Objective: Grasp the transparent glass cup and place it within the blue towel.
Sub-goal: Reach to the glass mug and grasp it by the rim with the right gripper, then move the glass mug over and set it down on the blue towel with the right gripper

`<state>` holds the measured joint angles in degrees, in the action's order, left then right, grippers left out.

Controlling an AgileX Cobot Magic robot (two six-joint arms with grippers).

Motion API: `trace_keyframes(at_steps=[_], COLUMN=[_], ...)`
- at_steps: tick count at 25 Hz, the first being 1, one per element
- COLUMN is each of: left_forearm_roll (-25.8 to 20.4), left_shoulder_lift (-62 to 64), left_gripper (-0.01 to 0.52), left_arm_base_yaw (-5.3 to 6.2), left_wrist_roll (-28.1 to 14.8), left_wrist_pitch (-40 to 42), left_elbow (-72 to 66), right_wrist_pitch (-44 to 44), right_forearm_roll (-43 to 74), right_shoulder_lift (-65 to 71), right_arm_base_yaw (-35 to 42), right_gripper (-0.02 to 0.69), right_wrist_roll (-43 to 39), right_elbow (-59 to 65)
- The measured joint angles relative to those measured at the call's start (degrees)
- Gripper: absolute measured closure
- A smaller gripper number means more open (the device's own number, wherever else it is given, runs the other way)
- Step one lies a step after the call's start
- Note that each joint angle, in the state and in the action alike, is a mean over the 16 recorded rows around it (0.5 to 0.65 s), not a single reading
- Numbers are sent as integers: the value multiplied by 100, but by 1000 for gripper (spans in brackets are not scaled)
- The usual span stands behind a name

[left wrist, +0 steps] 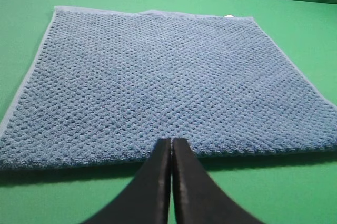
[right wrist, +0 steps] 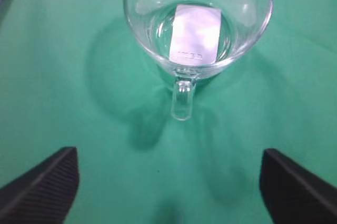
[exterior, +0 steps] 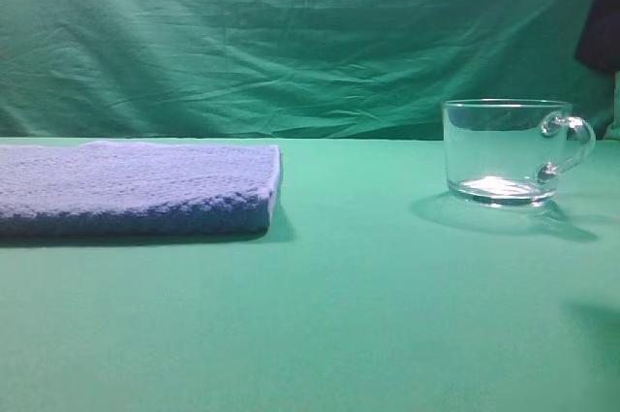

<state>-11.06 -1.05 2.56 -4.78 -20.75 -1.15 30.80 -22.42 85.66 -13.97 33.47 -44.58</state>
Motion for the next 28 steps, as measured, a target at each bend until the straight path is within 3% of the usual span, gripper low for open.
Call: trace_keyframes(at_steps=[9, 14, 28], left_forearm_roll=[0, 0, 0], left_shoulder_lift=[0, 0, 0], left_gripper=[514, 514, 514], left_arm_base_yaw=[0, 0, 0], left_wrist_roll=[0, 0, 0], left_wrist_pitch=[0, 0, 0], left_elbow=[0, 0, 0], right_wrist_pitch=[-234, -27, 533], right_forearm_roll=[-53, -43, -5], right_shoulder_lift=[718, 840, 1841], right_arm_base_yaw=[-8, -148, -1862], right_gripper=[423, 543, 564], right_wrist_roll=[11, 15, 18], right_elbow=[-468, -941, -3837])
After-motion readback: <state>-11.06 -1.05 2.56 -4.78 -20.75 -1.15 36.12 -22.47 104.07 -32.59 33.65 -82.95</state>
